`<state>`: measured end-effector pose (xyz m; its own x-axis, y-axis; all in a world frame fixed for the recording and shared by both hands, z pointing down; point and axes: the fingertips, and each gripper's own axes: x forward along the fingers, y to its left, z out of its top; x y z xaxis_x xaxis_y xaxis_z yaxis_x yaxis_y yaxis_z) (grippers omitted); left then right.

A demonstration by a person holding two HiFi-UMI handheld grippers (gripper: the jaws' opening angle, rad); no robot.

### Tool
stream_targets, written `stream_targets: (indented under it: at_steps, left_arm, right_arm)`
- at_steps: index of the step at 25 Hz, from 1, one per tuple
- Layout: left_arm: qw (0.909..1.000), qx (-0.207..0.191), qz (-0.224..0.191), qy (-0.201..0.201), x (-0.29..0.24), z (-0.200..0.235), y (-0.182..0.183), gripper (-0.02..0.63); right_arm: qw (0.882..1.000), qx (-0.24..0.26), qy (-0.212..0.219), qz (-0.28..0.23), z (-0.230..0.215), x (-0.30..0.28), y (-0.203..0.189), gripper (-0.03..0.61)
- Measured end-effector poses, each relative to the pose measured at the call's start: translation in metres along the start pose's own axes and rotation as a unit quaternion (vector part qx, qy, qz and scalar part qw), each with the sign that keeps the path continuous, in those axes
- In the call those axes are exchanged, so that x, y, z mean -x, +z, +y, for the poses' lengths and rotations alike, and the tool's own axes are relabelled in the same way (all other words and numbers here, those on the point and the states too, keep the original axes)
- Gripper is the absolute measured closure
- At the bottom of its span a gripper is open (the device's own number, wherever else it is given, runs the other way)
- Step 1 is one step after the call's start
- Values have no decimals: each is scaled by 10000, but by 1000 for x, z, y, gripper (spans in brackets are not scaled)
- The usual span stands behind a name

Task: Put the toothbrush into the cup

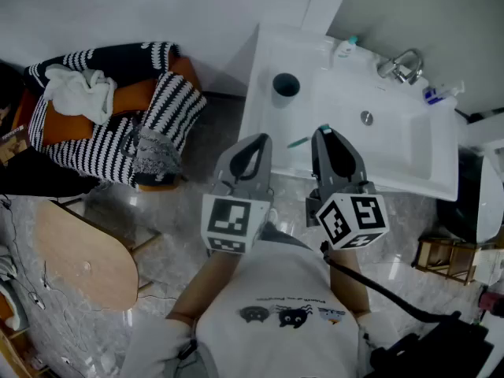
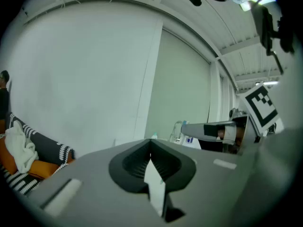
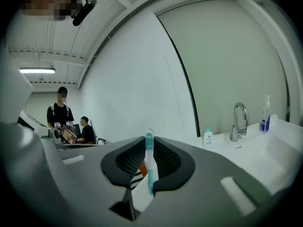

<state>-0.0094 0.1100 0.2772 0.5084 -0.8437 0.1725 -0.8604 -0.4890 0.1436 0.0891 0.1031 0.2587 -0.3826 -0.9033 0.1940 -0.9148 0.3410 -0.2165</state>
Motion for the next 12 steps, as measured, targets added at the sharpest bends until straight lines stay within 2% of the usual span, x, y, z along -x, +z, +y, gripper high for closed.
stream_targets:
  at_steps: [12]
  left_arm:
    - [10000,-48,31,-27,0,0,-2,614]
  right_arm:
    - [10000,22,15,41,0,-1,-3,525]
